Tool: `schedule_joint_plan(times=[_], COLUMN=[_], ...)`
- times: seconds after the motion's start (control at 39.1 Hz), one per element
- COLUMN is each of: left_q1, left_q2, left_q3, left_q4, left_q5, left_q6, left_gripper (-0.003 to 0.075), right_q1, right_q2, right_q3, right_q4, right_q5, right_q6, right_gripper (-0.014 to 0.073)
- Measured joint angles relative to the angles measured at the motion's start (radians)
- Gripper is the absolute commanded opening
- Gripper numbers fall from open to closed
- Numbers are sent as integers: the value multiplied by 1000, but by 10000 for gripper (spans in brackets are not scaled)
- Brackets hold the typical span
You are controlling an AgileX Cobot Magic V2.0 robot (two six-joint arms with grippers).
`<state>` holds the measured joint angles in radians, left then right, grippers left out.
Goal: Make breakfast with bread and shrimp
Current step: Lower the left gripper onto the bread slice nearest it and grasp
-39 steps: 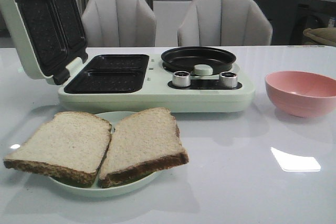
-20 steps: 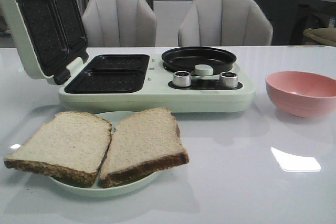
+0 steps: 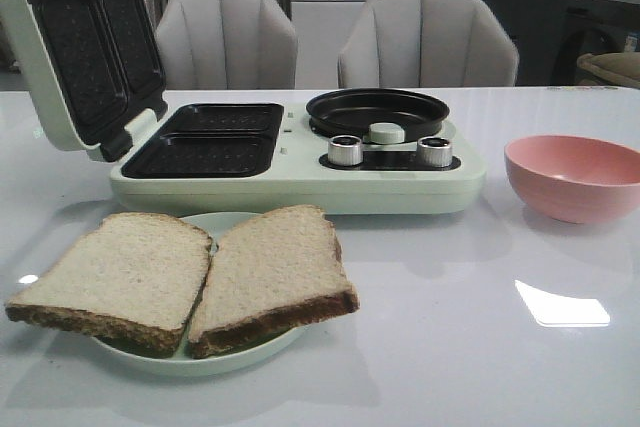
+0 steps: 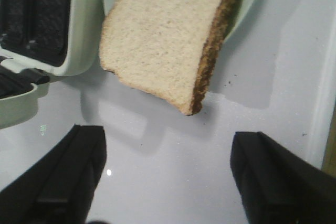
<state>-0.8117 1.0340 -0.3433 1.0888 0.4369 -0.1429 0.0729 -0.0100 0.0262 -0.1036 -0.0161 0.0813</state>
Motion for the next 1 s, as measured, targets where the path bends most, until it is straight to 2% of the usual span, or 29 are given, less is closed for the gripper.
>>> schedule_joint_plan(times=[0.13, 0.36, 1.0], left_q1=[-2, -2, 7], left_q2=[90, 191, 424], left_q3=[-8, -50, -138], left_q4=[37, 134, 306], left_q5=[0, -13, 0], left_q6=[-7, -116, -130], left_gripper=[549, 549, 547], right_q1=[0, 0, 0], right_q2=[0, 0, 0], right_q3=[0, 0, 0], right_q4=[0, 0, 0], right_q5=[0, 0, 0], right_q6=[0, 0, 0], right_gripper=[141, 141, 141])
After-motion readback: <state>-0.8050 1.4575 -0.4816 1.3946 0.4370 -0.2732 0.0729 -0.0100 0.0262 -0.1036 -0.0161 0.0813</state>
